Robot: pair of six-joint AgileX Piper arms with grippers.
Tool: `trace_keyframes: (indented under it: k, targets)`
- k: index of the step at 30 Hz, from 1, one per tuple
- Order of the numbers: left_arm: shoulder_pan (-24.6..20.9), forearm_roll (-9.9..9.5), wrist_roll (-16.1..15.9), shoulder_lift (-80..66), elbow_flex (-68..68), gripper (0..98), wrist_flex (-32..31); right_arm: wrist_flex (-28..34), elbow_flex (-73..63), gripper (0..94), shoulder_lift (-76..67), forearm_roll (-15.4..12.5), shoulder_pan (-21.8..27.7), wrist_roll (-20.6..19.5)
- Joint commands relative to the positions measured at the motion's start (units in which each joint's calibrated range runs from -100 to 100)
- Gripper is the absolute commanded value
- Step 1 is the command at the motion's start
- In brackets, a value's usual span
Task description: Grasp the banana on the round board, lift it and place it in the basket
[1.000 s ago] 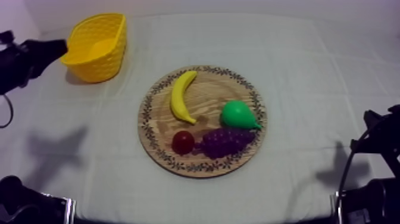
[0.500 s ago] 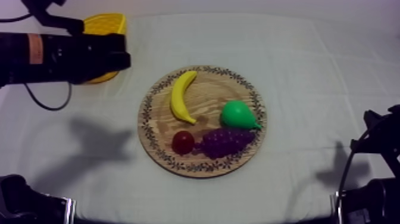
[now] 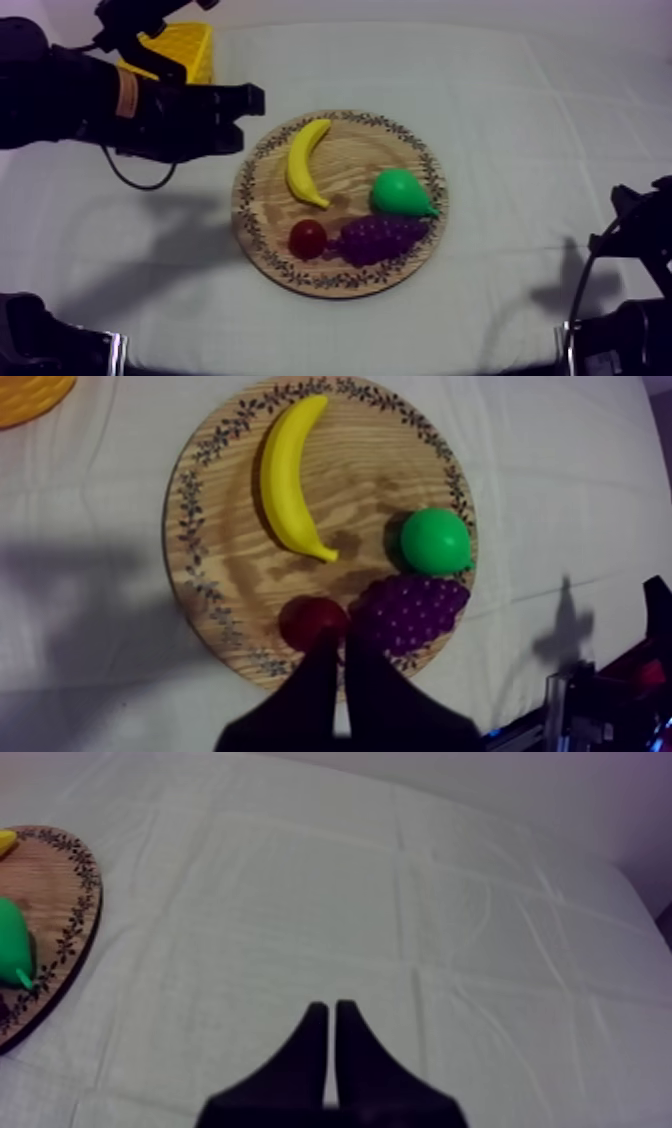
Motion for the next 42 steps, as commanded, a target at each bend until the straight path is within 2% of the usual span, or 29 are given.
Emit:
trace_keyframes:
  k: [1, 5, 6, 7, 10, 12, 14, 20, 27, 35, 42]
  targets:
    - [-0.18, 0.03, -0.07, 0.21, -0.11, 3.4, 0.16, 0.01, 0.05, 0.4, -0.05, 0.01, 0.03, -0.02]
    - [-0.81, 0.05, -0.17, 0.65, -0.25, 4.9, 0.26, 0.01, 0.05, 0.4, -0.05, 0.01, 0.03, -0.02]
    - [-0.95, 0.07, -0.20, 0.72, -0.28, 7.9, 0.26, 0.01, 0.05, 0.4, -0.05, 0.01, 0.03, -0.02]
    - [-1.07, 0.08, -0.20, 0.78, -0.27, 14.0, 0.27, 0.01, 0.05, 0.4, -0.05, 0.01, 0.03, -0.02]
    - [-1.45, 0.10, -0.30, 0.89, -0.19, 46.1, 0.24, 0.01, 0.05, 0.4, -0.05, 0.01, 0.03, -0.02]
    - [-1.68, 0.10, -0.17, 0.89, -0.07, 55.1, 0.22, 0.01, 0.05, 0.4, -0.05, 0.01, 0.03, -0.02]
    - [-1.84, 0.02, 0.20, 0.85, 0.23, 59.3, 0.21, 0.01, 0.05, 0.4, -0.05, 0.01, 0.03, -0.02]
    - [-2.01, -0.20, 0.89, 0.81, 1.20, 62.1, -0.49, 0.01, 0.05, 0.4, -0.05, 0.01, 0.03, -0.02]
    - [-2.42, 0.15, 0.24, 3.28, 0.57, 61.9, -2.35, 0.01, 0.05, 0.4, -0.05, 0.01, 0.03, -0.02]
    - [-4.66, 2.33, -2.69, 12.49, -2.59, 60.2, -4.26, 0.01, 0.05, 0.4, -0.05, 0.01, 0.03, -0.02]
    - [-6.73, 5.34, -6.55, 22.40, -8.51, 56.7, -3.44, 0.01, 0.05, 0.4, -0.05, 0.01, 0.03, -0.02]
